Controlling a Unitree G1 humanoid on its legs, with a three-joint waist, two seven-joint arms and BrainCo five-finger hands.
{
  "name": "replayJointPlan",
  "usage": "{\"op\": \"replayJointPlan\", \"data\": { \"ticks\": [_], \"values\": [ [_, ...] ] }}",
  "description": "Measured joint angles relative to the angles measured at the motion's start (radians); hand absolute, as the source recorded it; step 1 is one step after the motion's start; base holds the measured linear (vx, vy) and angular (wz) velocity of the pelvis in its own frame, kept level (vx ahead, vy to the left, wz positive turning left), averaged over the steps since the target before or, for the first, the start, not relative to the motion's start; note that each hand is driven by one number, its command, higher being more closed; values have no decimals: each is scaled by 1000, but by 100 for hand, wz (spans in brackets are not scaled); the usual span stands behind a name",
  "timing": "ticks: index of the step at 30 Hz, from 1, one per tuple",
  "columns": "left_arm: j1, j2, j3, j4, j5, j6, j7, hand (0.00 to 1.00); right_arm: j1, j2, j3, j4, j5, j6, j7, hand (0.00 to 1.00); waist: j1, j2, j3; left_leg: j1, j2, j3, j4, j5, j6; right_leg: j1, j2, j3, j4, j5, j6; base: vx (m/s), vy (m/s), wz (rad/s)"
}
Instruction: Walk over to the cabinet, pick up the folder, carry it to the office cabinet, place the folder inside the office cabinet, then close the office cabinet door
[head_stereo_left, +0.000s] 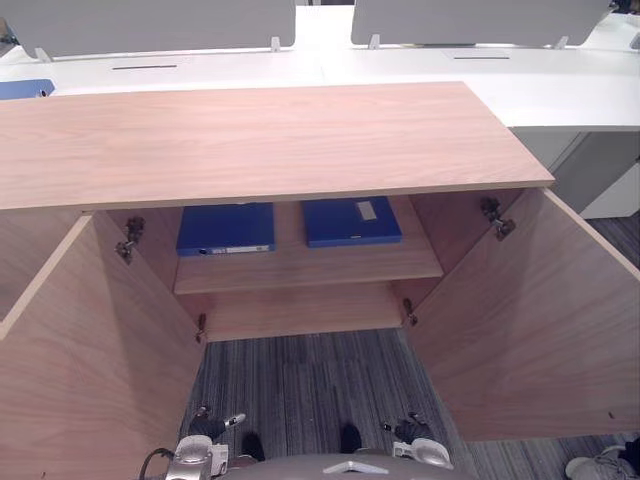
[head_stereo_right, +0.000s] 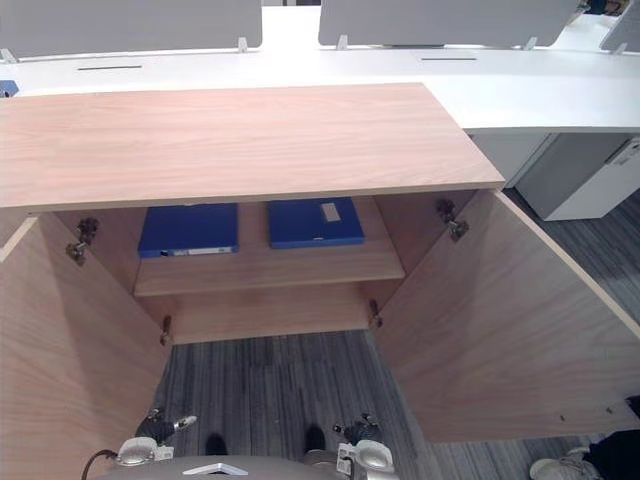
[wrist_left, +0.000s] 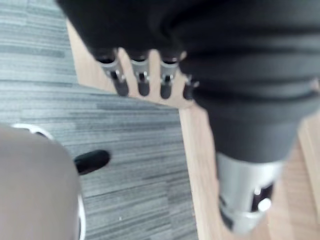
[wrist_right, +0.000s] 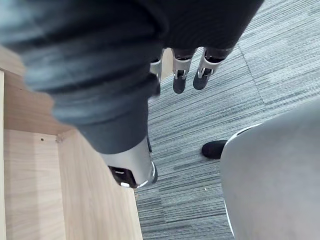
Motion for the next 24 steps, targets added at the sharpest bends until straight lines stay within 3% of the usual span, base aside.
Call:
{"op": "replayJointPlan", "data": {
  "ticks": [12, 14, 18, 24],
  "values": [
    [2, 0, 9, 31, 0, 1, 0, 0, -6, 4, -83, 34, 94, 0, -4, 0, -18, -1, -10, 45, -13, 43, -4, -29, 4, 27, -7, 52, -8, 3, 2, -1, 9, -11],
    [3, 0, 11, 34, -1, 4, 0, 0, 6, 5, -145, 19, 193, -7, -19, 0, -18, 2, -11, 67, -12, 78, -4, -46, 4, 27, -3, 86, -7, 2, 1, 9, 9, -48],
    [3, -2, 44, 33, -1, 10, 0, 0, 67, 6, -311, -139, 348, -36, -67, 0, -25, 9, -21, 77, -13, 133, -3, -68, 2, 6, 0, 134, -3, 0, -3, 20, 14, -42],
    [21, -25, 71, 14, 0, 11, 1, 0, 125, 6, -516, -422, 429, -92, -166, 0, -36, 13, -33, 116, -8, 195, 2, -101, -4, 8, 11, 172, 6, -10, -21, 43, 1, -32]
  ]
}}
